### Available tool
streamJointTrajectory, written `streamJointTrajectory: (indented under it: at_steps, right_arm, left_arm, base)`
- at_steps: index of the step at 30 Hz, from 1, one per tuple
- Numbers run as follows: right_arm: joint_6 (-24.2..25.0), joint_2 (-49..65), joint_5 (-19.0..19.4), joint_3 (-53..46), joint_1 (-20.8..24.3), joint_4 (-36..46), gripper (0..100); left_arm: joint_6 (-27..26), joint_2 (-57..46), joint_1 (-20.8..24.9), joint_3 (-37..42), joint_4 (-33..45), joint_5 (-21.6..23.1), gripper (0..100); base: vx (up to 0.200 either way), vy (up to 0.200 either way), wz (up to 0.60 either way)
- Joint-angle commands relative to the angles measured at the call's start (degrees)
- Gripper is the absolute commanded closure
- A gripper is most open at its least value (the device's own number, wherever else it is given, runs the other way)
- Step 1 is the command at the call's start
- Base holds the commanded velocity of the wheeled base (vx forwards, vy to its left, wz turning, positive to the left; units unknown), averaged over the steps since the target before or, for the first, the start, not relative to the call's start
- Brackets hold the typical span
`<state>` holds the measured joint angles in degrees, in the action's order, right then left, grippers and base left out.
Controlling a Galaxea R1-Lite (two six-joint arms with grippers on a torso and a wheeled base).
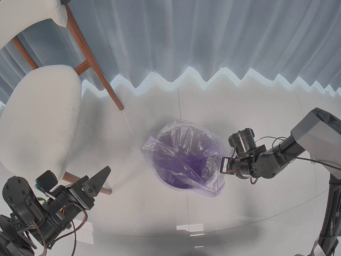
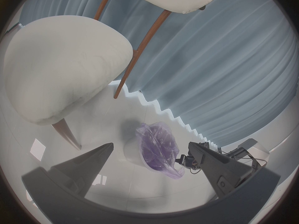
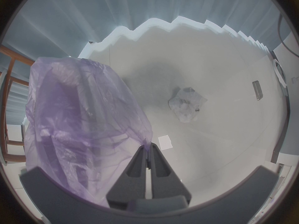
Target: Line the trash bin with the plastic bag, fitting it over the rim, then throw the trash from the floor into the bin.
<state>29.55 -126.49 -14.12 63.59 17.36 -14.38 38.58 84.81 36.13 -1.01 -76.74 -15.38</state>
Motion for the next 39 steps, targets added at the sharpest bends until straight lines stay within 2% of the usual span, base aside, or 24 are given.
streamJointTrajectory:
  at_steps: [1, 6, 12, 16, 17, 25, 30, 35, 39]
  right_arm:
    - [0.07, -3.24, 0.05, -0.30, -0.66, -2.40, 100]
    - [1.48, -4.29, 0.76, -0.30, -1.80, -6.18, 100]
    - [7.45, -2.36, 5.50, -0.22, -2.24, -7.59, 100]
    - [13.78, -1.65, 6.73, 0.05, -2.24, -7.59, 100]
    - [18.09, -1.48, 6.91, 0.31, -2.15, -7.50, 100]
    - [37.42, -2.09, 7.17, 0.40, -2.07, -8.82, 100]
    - [41.82, -3.59, 7.09, 0.22, -2.07, -10.14, 100]
    - [47.79, -6.23, 5.59, -2.77, -1.71, -17.34, 100]
    - [49.38, -6.14, 5.50, -3.82, -1.10, -20.60, 100]
  left_arm:
    - [0.00, 0.09, -0.01, 1.01, 0.01, -0.08, 0]
    - [0.00, 0.09, -0.01, 1.01, 0.27, -0.08, 0]
    - [0.09, 0.53, -0.45, 1.01, 0.71, -0.08, 0]
    - [0.09, 0.80, -0.45, 1.01, 0.71, -0.08, 0]
    - [0.09, 0.97, -0.45, 1.01, 0.71, -0.08, 0]
    - [0.09, 2.03, -0.71, 1.01, 0.71, -0.17, 0]
    - [0.09, 2.11, -0.89, 1.01, 0.63, -0.26, 0]
    - [0.09, 2.29, -1.06, 1.01, 0.36, -0.96, 0]
    - [0.09, 2.20, -0.98, 1.01, 0.45, -0.96, 0]
  base:
    - [0.000, 0.000, 0.00]
    - [0.000, 0.000, 0.00]
    - [0.000, 0.000, 0.00]
    - [0.000, 0.000, 0.00]
    - [0.000, 0.000, 0.00]
    - [0.000, 0.000, 0.00]
    - [0.000, 0.000, 0.00]
    - [0.000, 0.000, 0.00]
    - [0.000, 0.000, 0.00]
